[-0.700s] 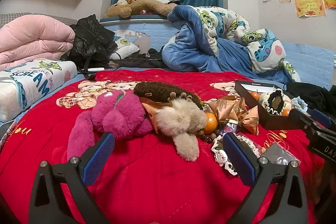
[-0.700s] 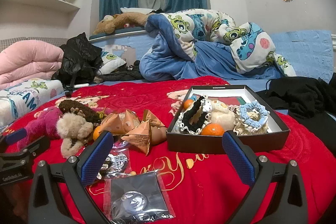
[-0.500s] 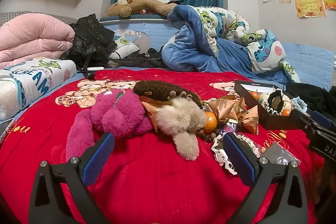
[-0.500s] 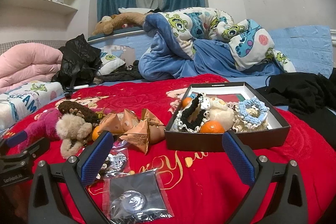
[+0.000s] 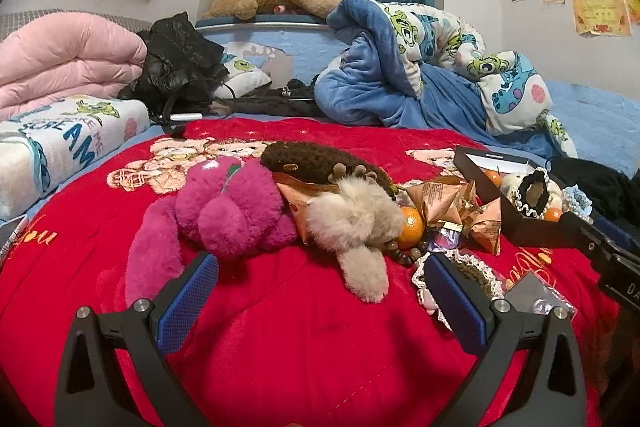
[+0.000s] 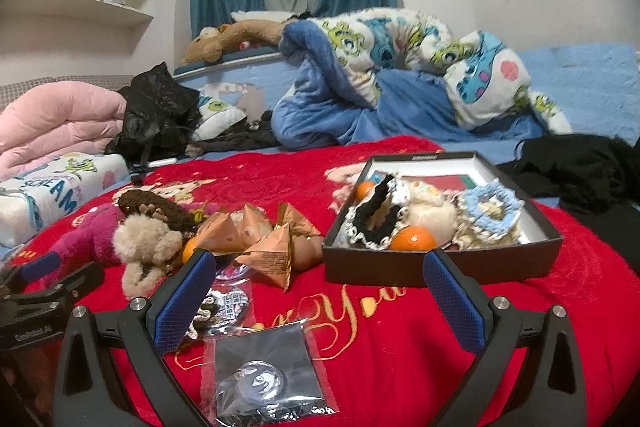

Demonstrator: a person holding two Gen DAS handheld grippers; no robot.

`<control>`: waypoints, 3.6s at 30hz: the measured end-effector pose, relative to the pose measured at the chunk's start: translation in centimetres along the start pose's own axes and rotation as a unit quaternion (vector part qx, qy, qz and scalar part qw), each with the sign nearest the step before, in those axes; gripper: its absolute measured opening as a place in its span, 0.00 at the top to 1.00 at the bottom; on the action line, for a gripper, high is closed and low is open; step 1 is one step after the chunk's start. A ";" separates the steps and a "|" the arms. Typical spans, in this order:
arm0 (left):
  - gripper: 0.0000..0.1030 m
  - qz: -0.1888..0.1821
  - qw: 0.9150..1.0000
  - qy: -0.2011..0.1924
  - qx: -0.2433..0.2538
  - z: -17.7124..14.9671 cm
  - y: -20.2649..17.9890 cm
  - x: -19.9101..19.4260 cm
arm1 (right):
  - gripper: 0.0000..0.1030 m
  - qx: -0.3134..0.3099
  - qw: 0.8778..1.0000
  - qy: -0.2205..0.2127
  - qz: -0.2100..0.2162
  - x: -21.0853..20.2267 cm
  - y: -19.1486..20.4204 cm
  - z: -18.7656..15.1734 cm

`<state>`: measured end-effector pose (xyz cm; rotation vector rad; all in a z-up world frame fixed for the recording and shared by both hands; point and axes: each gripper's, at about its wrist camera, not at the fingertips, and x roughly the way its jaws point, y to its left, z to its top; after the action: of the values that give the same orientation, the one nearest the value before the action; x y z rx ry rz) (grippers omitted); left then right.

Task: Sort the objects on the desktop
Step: 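Move the left gripper toward the pink plush toy, then grasp the pink plush with the left gripper while the right gripper grasps the brown crochet scrunchie, then lift the pink plush with the left gripper while the right gripper lifts the scrunchie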

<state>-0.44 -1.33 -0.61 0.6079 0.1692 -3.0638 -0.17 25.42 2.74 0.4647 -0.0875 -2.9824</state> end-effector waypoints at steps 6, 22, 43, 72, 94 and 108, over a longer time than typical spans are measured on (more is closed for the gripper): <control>0.00 -0.013 1.000 0.008 -0.001 0.1 0.0 0.3 | 0.00 0.009 1.000 0.004 0.013 0.1 -0.2 0.0; 0.00 -0.009 0.999 0.031 -0.009 0.6 0.7 0.4 | 0.00 -0.055 0.997 0.022 0.054 0.4 2.6 0.2; 0.00 0.038 0.995 0.088 0.035 6.3 5.7 5.1 | 0.00 -0.025 0.986 0.090 0.135 1.6 5.9 2.6; 0.03 0.052 0.980 0.192 0.000 4.7 8.0 12.3 | 0.88 0.002 0.968 0.182 0.173 5.6 7.8 -1.9; 0.34 0.045 0.988 0.146 0.005 5.1 7.4 9.3 | 0.94 -0.021 0.972 0.166 0.166 4.7 8.6 -2.0; 0.34 0.070 0.992 0.100 -0.013 5.3 7.6 2.6 | 0.75 -0.017 0.962 0.201 0.186 6.1 8.6 -2.6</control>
<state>-4.60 -9.48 2.44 0.8837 0.1619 -2.8578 -4.21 16.03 -0.95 0.9244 -0.0738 -2.4664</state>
